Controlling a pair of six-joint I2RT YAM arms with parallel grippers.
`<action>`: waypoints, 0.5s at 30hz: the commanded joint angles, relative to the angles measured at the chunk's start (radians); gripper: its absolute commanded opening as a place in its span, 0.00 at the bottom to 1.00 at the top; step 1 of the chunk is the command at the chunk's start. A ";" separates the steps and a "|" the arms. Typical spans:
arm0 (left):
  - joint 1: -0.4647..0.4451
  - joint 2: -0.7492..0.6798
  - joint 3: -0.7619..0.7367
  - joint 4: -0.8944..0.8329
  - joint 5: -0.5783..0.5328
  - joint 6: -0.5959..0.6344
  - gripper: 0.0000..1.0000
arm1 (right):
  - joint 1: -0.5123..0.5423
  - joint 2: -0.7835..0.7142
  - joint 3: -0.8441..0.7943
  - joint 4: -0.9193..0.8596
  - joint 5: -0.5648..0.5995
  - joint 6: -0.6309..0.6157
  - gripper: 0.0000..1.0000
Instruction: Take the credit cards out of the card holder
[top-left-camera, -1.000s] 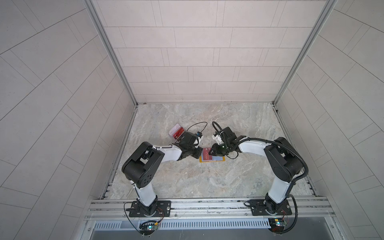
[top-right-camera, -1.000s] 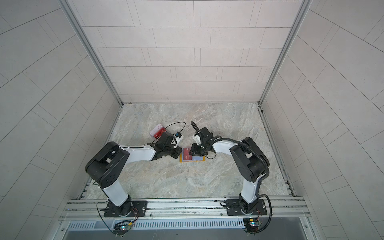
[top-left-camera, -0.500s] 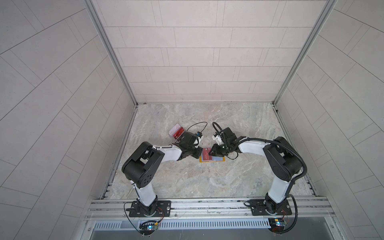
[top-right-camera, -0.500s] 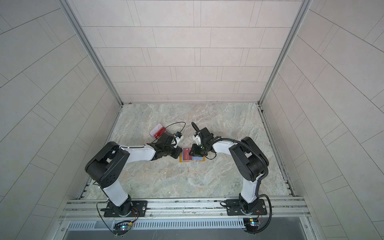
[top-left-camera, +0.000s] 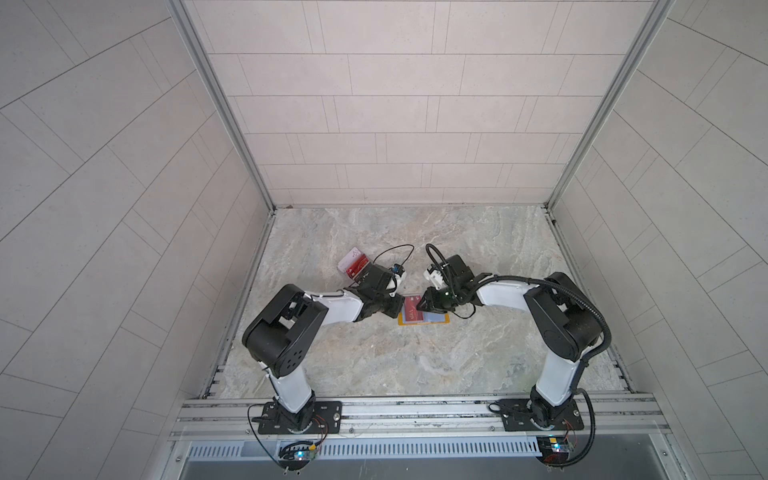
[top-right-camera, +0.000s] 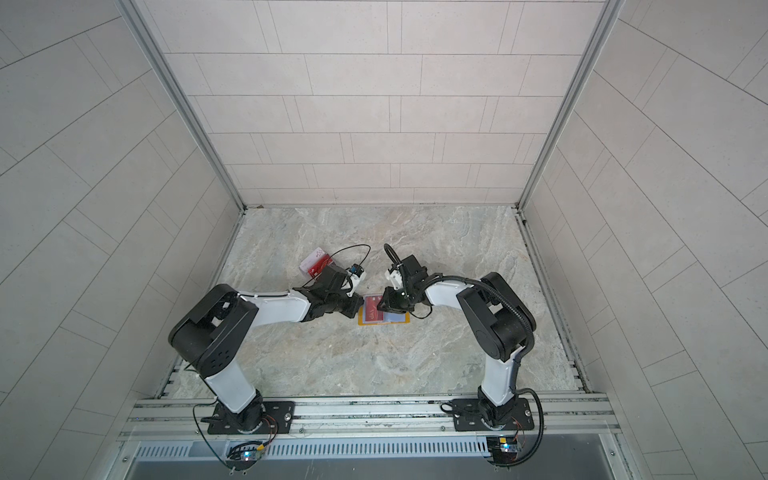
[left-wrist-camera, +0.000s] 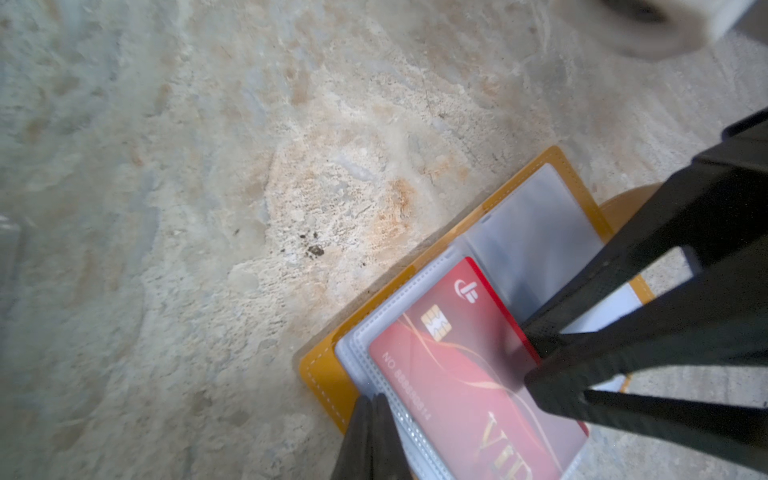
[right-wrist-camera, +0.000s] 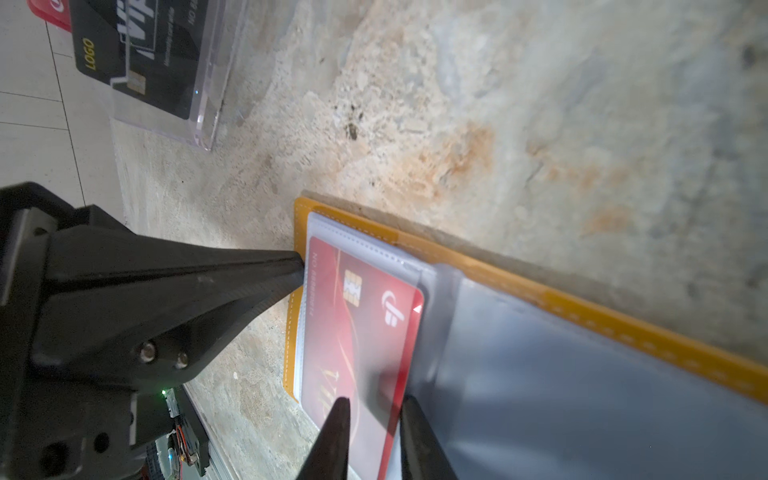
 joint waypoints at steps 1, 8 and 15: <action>-0.004 0.001 -0.037 -0.070 -0.003 0.008 0.00 | -0.006 0.016 -0.013 0.038 -0.025 0.022 0.25; -0.004 0.002 -0.046 -0.061 -0.004 0.002 0.00 | -0.026 0.018 -0.051 0.149 -0.101 0.080 0.24; -0.004 0.010 -0.044 -0.050 -0.004 -0.005 0.00 | -0.029 -0.015 -0.062 0.176 -0.131 0.074 0.24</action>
